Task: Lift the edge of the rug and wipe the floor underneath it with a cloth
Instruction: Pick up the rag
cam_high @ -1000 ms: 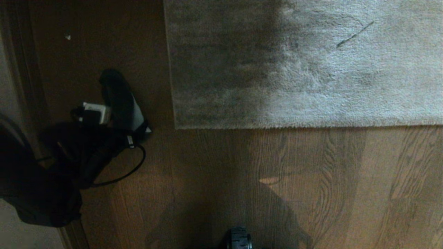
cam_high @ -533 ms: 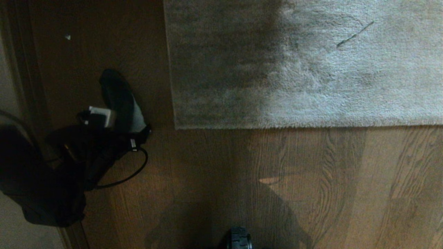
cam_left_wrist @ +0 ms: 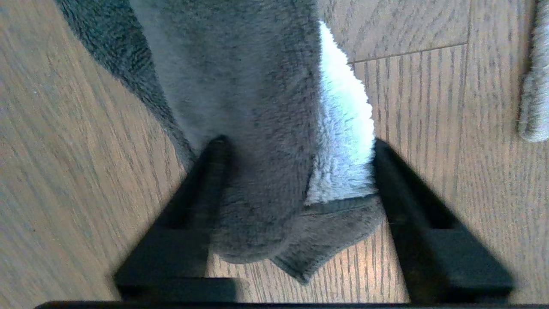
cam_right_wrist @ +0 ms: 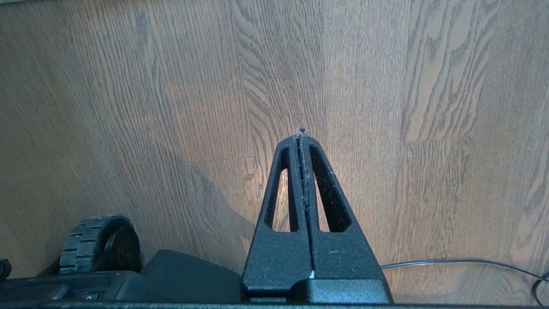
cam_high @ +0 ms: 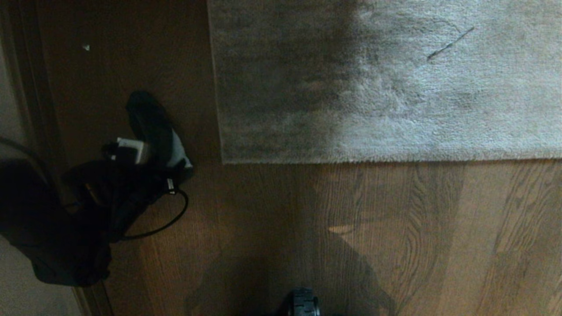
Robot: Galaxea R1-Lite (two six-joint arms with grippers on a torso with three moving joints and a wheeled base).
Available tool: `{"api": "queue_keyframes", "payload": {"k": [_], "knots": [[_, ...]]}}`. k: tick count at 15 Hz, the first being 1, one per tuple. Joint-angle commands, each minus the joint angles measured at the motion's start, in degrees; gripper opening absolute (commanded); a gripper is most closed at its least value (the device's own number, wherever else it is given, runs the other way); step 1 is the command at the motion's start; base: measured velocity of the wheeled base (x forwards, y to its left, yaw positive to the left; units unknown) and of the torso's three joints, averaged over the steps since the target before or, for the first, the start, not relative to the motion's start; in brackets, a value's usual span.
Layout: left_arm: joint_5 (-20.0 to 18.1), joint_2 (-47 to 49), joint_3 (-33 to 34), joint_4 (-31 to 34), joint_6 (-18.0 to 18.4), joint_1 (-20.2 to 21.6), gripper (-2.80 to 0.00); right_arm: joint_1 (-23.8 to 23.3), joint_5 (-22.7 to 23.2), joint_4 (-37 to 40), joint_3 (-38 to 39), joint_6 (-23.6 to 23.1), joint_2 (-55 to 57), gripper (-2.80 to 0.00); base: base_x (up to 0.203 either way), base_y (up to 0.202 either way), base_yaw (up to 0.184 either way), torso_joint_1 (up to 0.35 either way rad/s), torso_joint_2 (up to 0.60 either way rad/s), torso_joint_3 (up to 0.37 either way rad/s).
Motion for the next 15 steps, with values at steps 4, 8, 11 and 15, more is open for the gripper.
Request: {"api": "queue_keyframes", "payload": {"k": [4, 8, 11, 15], "knots": [[0.0, 0.7, -0.9, -2.1, 0.0, -0.1, -2.80, 0.0, 0.0, 0.0, 0.0, 0.0, 0.0, -2.80, 0.000, 0.000, 0.000, 0.000, 0.00, 0.000], [0.0, 0.2, -0.7, -2.1, 0.0, -0.1, -2.80, 0.0, 0.0, 0.0, 0.0, 0.0, 0.0, -2.80, 0.000, 0.000, 0.000, 0.000, 0.00, 0.000], [0.3, -2.0, -0.3, -2.0, -0.2, 0.0, -2.80, 0.0, 0.0, 0.0, 0.0, 0.0, 0.0, -2.80, 0.000, 0.000, 0.000, 0.000, 0.00, 0.000], [0.8, -5.8, 0.7, -1.9, -0.2, 0.1, -2.80, 0.0, 0.0, 0.0, 0.0, 0.0, 0.0, -2.80, 0.000, 0.000, 0.000, 0.000, 0.00, 0.000]]}}
